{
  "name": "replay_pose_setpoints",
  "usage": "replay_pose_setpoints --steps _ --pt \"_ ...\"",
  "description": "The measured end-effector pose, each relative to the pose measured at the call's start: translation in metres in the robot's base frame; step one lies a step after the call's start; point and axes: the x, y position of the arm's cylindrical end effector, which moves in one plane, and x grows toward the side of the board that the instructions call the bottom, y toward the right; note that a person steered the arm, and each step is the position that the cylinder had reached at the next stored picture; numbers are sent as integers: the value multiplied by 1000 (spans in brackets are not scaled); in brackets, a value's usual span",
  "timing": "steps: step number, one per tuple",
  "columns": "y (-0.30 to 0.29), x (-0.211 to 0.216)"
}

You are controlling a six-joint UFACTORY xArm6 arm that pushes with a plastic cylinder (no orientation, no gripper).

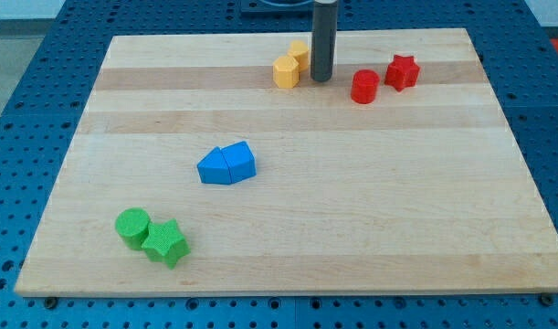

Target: Separate the hexagon from the heart

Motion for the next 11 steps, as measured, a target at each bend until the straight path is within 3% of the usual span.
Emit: replay_pose_setpoints --steps 2,4,6,8,10,11 --pt "0 -45" --pt "-40 -52" --pt "-45 -50" --pt "-61 8" --pt "-66 10" --pt "-28 0"
